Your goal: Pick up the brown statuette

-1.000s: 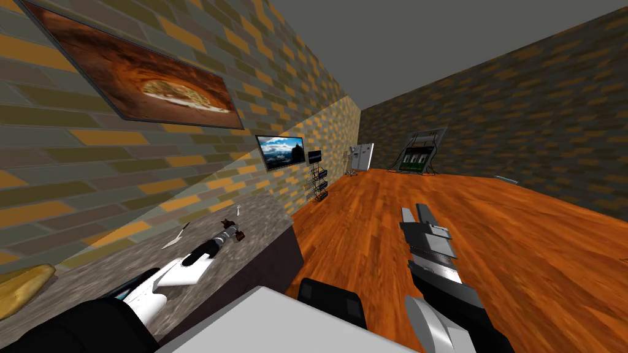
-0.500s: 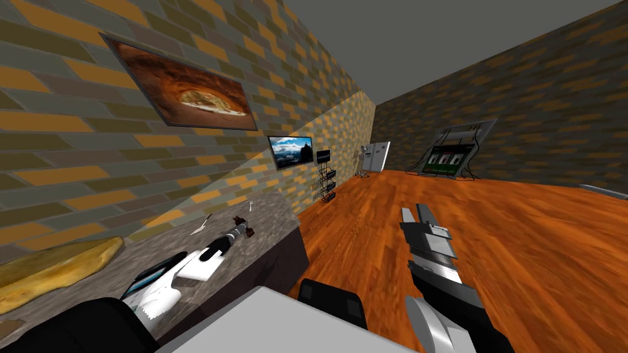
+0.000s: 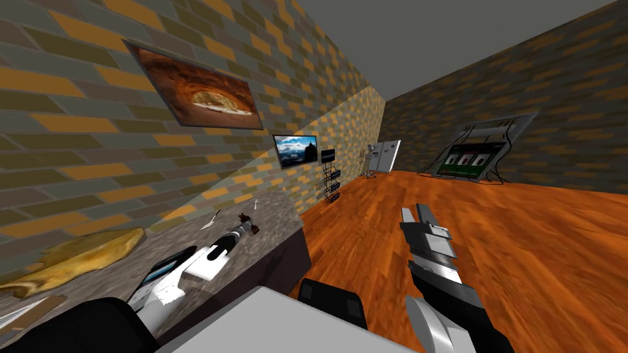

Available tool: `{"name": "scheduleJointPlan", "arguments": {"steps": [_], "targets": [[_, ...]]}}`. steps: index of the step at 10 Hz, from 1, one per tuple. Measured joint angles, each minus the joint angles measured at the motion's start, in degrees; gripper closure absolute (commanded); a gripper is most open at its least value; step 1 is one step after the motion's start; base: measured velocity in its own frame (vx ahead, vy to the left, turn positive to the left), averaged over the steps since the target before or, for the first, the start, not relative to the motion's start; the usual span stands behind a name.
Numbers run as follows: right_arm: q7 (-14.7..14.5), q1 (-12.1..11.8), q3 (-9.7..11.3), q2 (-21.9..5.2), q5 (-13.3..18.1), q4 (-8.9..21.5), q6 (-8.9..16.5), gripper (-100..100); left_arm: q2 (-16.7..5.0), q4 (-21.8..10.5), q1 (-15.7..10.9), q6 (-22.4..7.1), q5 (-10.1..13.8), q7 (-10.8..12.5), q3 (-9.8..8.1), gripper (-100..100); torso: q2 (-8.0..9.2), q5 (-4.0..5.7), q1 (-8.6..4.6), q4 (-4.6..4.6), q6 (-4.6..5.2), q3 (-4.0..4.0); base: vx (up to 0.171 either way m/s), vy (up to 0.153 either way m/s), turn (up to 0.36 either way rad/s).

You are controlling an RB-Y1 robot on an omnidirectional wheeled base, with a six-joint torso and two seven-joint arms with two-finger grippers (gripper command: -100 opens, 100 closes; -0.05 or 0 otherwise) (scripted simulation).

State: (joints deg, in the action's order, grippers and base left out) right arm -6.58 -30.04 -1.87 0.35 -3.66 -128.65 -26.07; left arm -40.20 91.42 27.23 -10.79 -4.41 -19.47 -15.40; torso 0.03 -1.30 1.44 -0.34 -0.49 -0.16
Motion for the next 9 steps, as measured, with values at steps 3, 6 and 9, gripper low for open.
{"name": "scheduleJointPlan", "arguments": {"steps": [3,6,9], "targets": [[0.0,0.0,0.0,0.0,0.0,0.0,0.0,0,0.9,3.3,-0.5,-1.5,-4.8,3.6,2.01,100,-0.02,0.03,0.00,0.00,-0.12,-0.01,0.052,0.020,0.201],[0.0,0.0,0.0,0.0,0.0,0.0,0.0,0,1.8,6.5,-0.3,-2.5,-10.2,8.0,3.79,100,-0.07,0.01,0.03,-0.01,-0.09,-0.04,0.062,0.024,0.177],[0.0,0.0,0.0,0.0,0.0,0.0,0.0,0,1.7,8.3,-0.5,-3.5,-13.5,10.6,4.20,0,0.18,0.05,-0.08,0.04,-0.06,0.10,0.001,0.002,-0.022]]}}
